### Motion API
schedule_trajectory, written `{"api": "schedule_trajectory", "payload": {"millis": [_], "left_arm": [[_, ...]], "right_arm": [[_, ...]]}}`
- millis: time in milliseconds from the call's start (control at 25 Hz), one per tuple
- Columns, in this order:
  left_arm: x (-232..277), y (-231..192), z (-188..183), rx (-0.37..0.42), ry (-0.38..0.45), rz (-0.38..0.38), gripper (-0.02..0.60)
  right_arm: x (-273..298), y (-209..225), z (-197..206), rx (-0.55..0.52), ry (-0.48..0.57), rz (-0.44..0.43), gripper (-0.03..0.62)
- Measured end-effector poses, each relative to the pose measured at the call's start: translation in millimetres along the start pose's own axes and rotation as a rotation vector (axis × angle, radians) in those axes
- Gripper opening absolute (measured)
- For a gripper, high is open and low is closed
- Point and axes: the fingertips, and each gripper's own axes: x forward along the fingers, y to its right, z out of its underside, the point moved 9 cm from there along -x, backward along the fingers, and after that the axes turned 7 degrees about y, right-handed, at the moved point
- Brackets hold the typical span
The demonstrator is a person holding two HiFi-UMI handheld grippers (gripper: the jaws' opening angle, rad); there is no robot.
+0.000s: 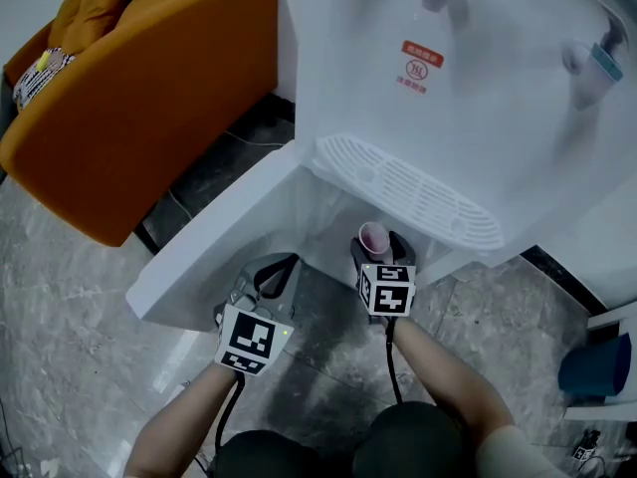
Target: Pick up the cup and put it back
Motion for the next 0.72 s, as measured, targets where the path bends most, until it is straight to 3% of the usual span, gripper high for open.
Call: {"api": "schedule_trajectory", "payload": {"millis": [320,440,720], "left_arm": [[-18.6,-2.7,-19.2,0.006,-0.021,-0.010,0.002],[-31.1,-0.8,-40.0,-0.003,-0.023,-0.010,0.002],[-71.7,-4.1,-102.5,-0.133,-0.052,-0.024,0.002]], "right_arm": [[-39.2,-20.2,-28.2,-0.046,0.018,-0.161,0.337],[-63.5,-33.2,-52.8,-0.121,0.036,-0.239,0.336],[-135.3,-69.3,-131.8,-0.289,0.078,-0.421,0.334]]}}
